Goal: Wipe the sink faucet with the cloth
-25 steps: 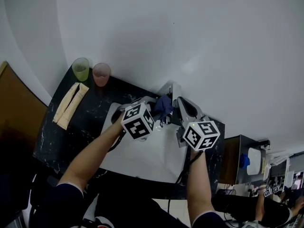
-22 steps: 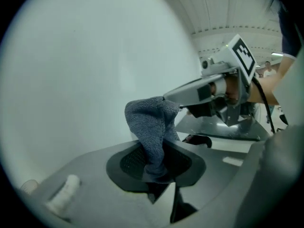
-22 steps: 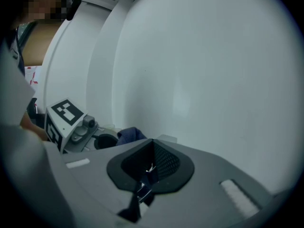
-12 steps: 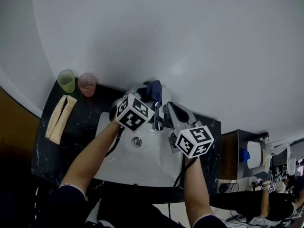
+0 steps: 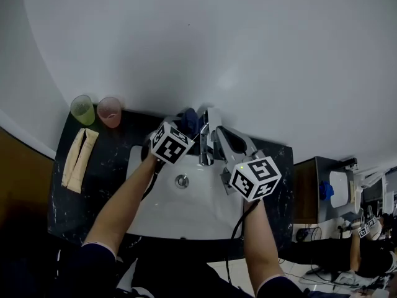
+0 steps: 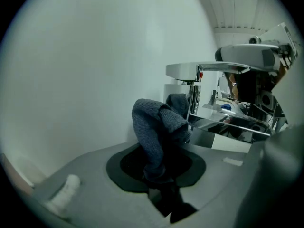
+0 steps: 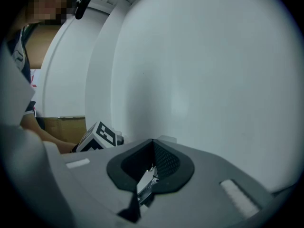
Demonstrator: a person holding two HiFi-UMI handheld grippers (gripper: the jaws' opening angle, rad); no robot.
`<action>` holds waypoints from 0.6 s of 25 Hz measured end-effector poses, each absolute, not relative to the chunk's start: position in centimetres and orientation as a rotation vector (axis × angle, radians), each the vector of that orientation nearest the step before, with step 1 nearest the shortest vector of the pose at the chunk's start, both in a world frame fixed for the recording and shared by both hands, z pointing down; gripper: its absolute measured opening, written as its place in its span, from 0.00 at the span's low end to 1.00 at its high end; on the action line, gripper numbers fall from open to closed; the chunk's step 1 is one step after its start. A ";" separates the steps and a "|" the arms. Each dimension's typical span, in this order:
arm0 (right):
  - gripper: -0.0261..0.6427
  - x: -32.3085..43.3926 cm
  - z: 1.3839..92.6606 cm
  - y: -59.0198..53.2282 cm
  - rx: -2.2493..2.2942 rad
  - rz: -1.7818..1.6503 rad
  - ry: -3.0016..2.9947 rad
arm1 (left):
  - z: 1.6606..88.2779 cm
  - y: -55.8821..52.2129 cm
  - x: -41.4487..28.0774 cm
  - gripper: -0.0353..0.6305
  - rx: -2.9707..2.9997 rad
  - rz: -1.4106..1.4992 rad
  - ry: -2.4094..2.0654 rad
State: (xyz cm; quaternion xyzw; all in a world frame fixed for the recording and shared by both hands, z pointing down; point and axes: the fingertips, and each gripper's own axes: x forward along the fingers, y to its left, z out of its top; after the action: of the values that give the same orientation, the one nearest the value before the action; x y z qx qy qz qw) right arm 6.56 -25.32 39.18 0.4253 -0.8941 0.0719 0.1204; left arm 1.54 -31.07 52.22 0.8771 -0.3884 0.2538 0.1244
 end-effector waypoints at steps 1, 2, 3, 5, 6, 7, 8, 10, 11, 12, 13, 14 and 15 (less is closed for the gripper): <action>0.05 6.5 39.2 -25.3 1.245 0.209 -2.613 | 52.5 -30.9 1.5 0.19 2.548 0.744 -1.126; 0.05 6.5 39.1 -25.3 1.248 0.208 -2.613 | 52.8 -30.8 1.5 0.19 2.539 0.746 -1.120; 0.05 6.5 39.1 -25.2 1.253 0.210 -2.615 | 53.0 -30.6 1.5 0.19 2.532 0.747 -1.115; 0.05 6.5 39.2 -25.3 1.264 0.224 -2.622 | 53.2 -30.1 1.5 0.19 2.523 0.739 -1.106; 0.05 6.6 39.2 -25.3 1.271 0.233 -2.626 | 53.2 -29.8 1.4 0.19 2.520 0.730 -1.103; 0.05 6.6 39.2 -25.3 1.277 0.238 -2.627 | 53.0 -29.4 1.2 0.19 2.519 0.717 -1.102; 0.05 6.6 39.2 -25.2 1.285 0.236 -2.624 | 52.8 -28.9 1.1 0.19 2.521 0.702 -1.103; 0.05 6.8 39.2 -24.9 1.310 0.221 -2.610 | 52.1 -27.9 0.6 0.19 2.522 0.673 -1.110; 0.05 6.9 39.1 -24.7 1.325 0.219 -2.604 | 51.6 -27.3 0.2 0.19 2.519 0.659 -1.118; 0.05 7.1 39.1 -24.5 1.338 0.222 -2.601 | 51.1 -26.8 -0.2 0.19 2.514 0.643 -1.129; 0.05 7.2 39.0 -24.1 1.350 0.228 -2.602 | 50.7 -26.1 -0.6 0.19 2.509 0.622 -1.136; 0.05 7.3 38.9 -23.7 1.359 0.233 -2.606 | 50.2 -25.5 -1.0 0.19 2.507 0.594 -1.137; 0.05 7.3 38.8 -23.1 1.365 0.235 -2.613 | 49.7 -24.7 -1.3 0.19 2.507 0.564 -1.132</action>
State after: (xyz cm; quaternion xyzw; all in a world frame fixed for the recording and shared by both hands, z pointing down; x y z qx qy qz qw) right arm 7.34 -23.12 38.80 0.4598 -0.8797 0.0792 0.0921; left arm -1.25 -24.72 49.68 0.8805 -0.3975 0.1980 0.1661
